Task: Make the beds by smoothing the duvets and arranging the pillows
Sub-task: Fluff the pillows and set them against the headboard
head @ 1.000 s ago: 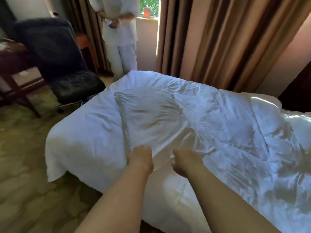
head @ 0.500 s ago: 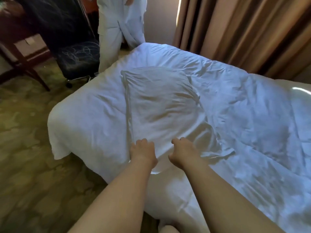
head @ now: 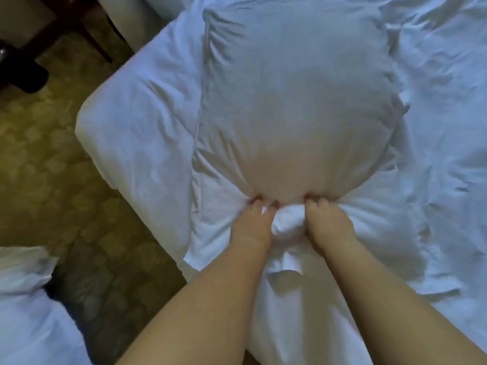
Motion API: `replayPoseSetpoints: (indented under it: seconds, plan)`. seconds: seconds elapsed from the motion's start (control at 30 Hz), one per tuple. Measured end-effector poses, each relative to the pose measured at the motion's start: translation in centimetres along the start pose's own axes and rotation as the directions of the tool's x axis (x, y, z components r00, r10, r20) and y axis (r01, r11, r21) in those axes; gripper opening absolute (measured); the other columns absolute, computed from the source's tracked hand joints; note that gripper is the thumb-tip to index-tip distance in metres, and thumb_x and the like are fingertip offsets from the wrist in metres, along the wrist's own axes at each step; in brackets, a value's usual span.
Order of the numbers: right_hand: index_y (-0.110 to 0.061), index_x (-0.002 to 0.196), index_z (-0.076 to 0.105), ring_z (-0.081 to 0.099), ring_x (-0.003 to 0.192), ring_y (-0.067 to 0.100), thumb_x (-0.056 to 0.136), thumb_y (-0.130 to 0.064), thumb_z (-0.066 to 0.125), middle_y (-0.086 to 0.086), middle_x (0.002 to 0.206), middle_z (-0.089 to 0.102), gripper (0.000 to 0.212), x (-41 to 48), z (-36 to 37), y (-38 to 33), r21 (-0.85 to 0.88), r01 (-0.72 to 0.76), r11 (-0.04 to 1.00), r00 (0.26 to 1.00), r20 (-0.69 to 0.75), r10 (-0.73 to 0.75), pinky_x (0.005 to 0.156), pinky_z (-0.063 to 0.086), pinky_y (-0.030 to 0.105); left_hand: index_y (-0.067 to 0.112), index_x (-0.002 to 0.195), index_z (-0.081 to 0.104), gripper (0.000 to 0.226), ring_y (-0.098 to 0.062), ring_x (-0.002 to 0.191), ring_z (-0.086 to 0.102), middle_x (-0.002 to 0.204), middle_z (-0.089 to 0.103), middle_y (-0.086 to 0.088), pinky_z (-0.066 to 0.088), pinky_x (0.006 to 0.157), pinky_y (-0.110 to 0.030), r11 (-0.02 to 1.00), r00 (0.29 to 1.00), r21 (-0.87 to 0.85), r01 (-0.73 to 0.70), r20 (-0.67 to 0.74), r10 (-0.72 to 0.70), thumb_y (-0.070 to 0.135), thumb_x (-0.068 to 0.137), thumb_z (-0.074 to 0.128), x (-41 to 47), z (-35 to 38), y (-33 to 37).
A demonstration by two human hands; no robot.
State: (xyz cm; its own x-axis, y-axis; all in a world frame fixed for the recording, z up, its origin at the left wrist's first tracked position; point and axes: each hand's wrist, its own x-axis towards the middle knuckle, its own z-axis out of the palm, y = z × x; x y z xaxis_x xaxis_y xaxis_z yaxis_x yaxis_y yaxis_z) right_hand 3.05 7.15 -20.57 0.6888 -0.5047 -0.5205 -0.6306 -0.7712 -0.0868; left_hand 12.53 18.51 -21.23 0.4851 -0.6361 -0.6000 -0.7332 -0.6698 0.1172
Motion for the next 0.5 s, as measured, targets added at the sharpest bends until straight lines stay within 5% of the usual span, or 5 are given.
replayPoseSetpoints:
  seconds: [0.1, 0.2, 0.37, 0.5]
  plan:
    - [0.004, 0.097, 0.061, 0.061, 0.092, 0.042, 0.081, 0.006, 0.042, 0.027, 0.097, 0.061, 0.024, 3.1, 1.0, 0.1, -0.029, 0.099, 0.995, 0.989, -0.104, -0.101, 0.074, 0.051, 0.044, 0.029, 0.148, 0.030, 0.049, -0.028, 0.134, 0.037, 0.146, 0.034, -0.010, 0.038, 0.103, -0.038, 1.000, 0.999, -0.007, 0.008, 0.040, -0.008, 0.026, 0.100, 0.040, 3.2, 0.4, 0.1]
    - [0.001, 0.113, 0.057, 0.054, 0.108, 0.040, 0.090, -0.004, 0.040, 0.024, 0.117, 0.059, 0.029, 4.5, 0.6, 0.0, -0.092, 0.117, 0.989, 0.993, -0.013, -0.118, 0.086, 0.045, 0.043, 0.028, 0.148, 0.026, 0.051, -0.028, 0.133, 0.040, 0.147, 0.035, -0.007, 0.039, 0.103, -0.041, 0.998, 0.994, -0.014, 0.061, 0.086, -0.060, 0.033, 0.100, 0.040, 4.7, 0.6, 0.1]
    - [-0.005, 0.117, 0.062, 0.057, 0.114, 0.035, 0.093, -0.004, 0.042, 0.015, 0.121, 0.062, 0.032, 5.1, -0.8, -0.1, -0.140, 0.164, 0.977, 0.986, 0.042, -0.159, 0.090, 0.046, 0.037, 0.029, 0.149, 0.025, 0.054, -0.026, 0.135, 0.038, 0.150, 0.033, -0.004, 0.037, 0.103, -0.040, 0.996, 0.987, 0.014, 0.086, 0.134, -0.087, 0.038, 0.098, 0.041, 5.0, 0.7, 0.2]
    - [-0.004, 0.118, 0.061, 0.058, 0.115, 0.033, 0.092, -0.002, 0.043, 0.013, 0.123, 0.061, 0.031, 4.0, -2.2, 0.3, -0.148, 0.199, 0.969, 0.975, 0.128, -0.181, 0.090, 0.046, 0.036, 0.027, 0.133, 0.048, 0.037, -0.028, 0.127, 0.043, 0.135, 0.044, -0.006, 0.041, 0.097, -0.042, 0.996, 0.993, 0.029, 0.090, 0.072, -0.092, 0.028, 0.096, 0.045, 3.5, -0.5, 0.7]
